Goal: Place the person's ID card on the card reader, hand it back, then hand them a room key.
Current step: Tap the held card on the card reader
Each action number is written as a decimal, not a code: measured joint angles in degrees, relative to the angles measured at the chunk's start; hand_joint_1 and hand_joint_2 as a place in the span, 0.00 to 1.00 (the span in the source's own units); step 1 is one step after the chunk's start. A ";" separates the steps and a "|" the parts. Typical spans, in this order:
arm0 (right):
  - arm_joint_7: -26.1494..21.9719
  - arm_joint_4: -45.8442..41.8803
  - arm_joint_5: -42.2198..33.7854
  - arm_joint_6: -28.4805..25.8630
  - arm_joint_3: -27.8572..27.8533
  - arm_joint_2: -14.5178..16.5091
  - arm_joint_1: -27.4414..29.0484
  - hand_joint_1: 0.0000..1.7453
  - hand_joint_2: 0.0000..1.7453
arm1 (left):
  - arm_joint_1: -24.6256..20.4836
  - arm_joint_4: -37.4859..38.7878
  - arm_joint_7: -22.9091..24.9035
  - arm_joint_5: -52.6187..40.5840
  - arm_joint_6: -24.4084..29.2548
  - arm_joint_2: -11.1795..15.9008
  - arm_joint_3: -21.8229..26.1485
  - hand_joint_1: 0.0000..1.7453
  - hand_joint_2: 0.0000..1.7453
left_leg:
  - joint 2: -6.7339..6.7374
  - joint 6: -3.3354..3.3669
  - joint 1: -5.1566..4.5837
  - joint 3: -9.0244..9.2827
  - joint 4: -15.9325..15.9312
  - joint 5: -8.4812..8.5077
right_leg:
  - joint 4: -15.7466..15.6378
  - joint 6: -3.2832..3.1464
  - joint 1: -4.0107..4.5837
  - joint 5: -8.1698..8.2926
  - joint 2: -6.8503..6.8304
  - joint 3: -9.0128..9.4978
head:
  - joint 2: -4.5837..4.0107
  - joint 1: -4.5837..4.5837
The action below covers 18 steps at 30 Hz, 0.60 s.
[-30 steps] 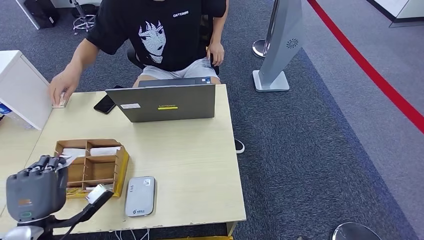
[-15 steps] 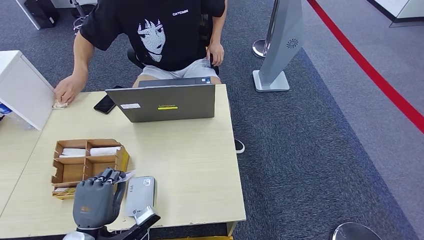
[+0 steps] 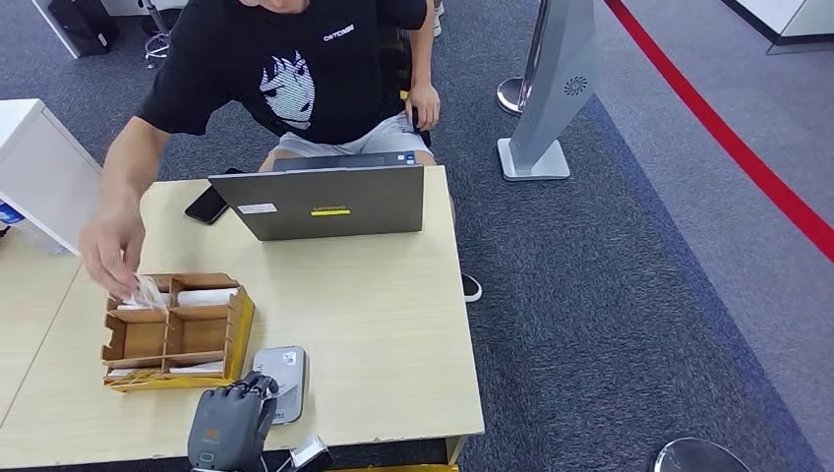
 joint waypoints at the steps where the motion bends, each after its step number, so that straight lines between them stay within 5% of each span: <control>1: -0.01 -0.01 0.12 0.02 -0.03 0.01 0.01 0.00 1.00 | -0.18 0.92 -0.01 -0.03 0.23 0.10 0.01 1.00 1.00 | 0.00 0.00 0.00 0.01 0.00 0.00 | 0.00 0.00 0.00 0.00 -0.01 0.01 | -0.01 0.00; 18: 0.02 -0.03 2.63 0.90 -0.12 0.03 0.13 0.00 1.00 | -1.51 1.43 -1.36 0.07 1.02 0.72 3.04 1.00 1.00 | 0.00 -0.01 0.01 0.05 0.00 0.02 | 0.03 0.00 0.00 0.01 0.00 0.03 | 0.01 0.00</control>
